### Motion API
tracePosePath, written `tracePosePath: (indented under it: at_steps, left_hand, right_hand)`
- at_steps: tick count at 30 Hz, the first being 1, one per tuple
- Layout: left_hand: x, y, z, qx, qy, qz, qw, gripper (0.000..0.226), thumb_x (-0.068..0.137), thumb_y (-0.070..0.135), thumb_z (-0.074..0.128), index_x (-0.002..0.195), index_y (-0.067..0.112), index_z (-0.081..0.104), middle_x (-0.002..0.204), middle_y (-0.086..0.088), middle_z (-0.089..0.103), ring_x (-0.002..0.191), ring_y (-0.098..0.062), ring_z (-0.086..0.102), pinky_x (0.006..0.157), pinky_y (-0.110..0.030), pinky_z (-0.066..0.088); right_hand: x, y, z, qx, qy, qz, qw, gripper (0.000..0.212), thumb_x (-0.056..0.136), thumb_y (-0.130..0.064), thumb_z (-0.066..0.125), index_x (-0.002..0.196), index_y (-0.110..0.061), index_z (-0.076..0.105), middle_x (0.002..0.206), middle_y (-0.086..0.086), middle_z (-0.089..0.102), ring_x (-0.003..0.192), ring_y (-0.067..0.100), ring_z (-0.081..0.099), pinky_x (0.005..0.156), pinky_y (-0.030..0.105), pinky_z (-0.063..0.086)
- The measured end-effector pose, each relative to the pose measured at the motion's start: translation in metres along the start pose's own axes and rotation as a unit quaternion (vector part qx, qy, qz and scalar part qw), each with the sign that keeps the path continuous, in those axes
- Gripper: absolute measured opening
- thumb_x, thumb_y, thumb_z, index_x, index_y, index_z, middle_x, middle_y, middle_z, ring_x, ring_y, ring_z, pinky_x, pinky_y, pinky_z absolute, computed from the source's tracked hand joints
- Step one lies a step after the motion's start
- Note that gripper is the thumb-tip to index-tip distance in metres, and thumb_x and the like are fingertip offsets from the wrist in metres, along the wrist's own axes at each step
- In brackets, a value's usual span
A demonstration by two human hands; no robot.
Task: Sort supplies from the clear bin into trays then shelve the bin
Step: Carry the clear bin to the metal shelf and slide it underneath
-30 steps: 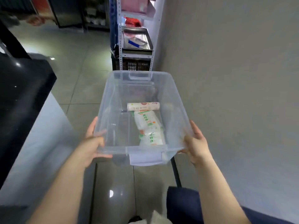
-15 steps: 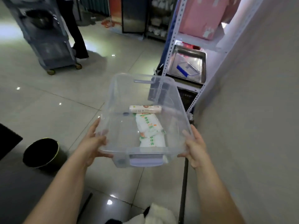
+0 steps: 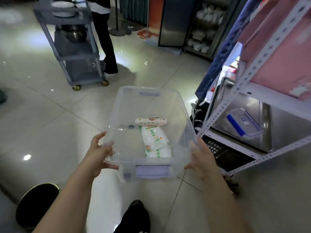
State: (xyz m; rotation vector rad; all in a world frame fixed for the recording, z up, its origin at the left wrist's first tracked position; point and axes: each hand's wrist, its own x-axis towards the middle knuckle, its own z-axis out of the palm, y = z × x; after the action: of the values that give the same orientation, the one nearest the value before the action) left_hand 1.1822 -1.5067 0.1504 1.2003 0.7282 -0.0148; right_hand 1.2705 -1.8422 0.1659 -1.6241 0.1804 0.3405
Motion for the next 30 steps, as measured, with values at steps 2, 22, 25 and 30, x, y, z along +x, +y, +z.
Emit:
tracePosePath:
  at_steps: [2,22,25,30]
  left_hand:
    - [0.052,0.038,0.010,-0.006,-0.016,-0.003,1.000,0.064,0.077,-0.007,0.053,0.111,0.048,0.054,0.123,-0.004,0.058,0.097,-0.034,0.058,0.054,-0.064,0.053]
    - [0.556,0.283,0.257,0.144,-0.108,-0.089,0.980,0.066,0.077,-0.008,0.052,0.122,0.040,0.046,0.113,-0.012,0.052,0.091,-0.038,0.058,0.058,-0.064,0.054]
    - [0.624,0.312,0.297,0.189,-0.135,-0.098,0.968,0.071,0.073,-0.011,0.051,0.118,0.044,0.049,0.117,-0.008,0.052,0.092,-0.036,0.057,0.057,-0.062,0.055]
    - [0.734,0.348,0.377,0.288,-0.202,-0.098,0.931,0.071,0.072,-0.010,0.050,0.121,0.041,0.048,0.119,-0.008,0.053,0.089,-0.037,0.059,0.054,-0.058,0.056]
  right_hand:
    - [0.055,-0.018,0.016,0.054,0.028,0.014,0.998,0.063,0.087,0.004,0.058,0.135,-0.034,0.045,0.111,-0.033,0.058,0.085,0.008,0.064,0.054,0.037,0.057]
    - [0.541,-0.137,0.026,0.227,0.169,0.101,0.954,0.052,0.094,-0.007,0.052,0.138,-0.034,0.043,0.094,-0.006,0.053,0.082,0.029,0.052,0.043,0.037,0.053]
    - [0.584,-0.140,0.029,0.249,0.222,0.112,0.936,0.054,0.092,-0.006,0.054,0.136,-0.036,0.046,0.095,-0.003,0.055,0.082,0.032,0.055,0.050,0.045,0.055]
    - [0.657,-0.140,0.043,0.300,0.316,0.127,0.891,0.048,0.091,-0.014,0.060,0.131,-0.039,0.050,0.099,0.009,0.054,0.088,0.035,0.056,0.053,0.050,0.055]
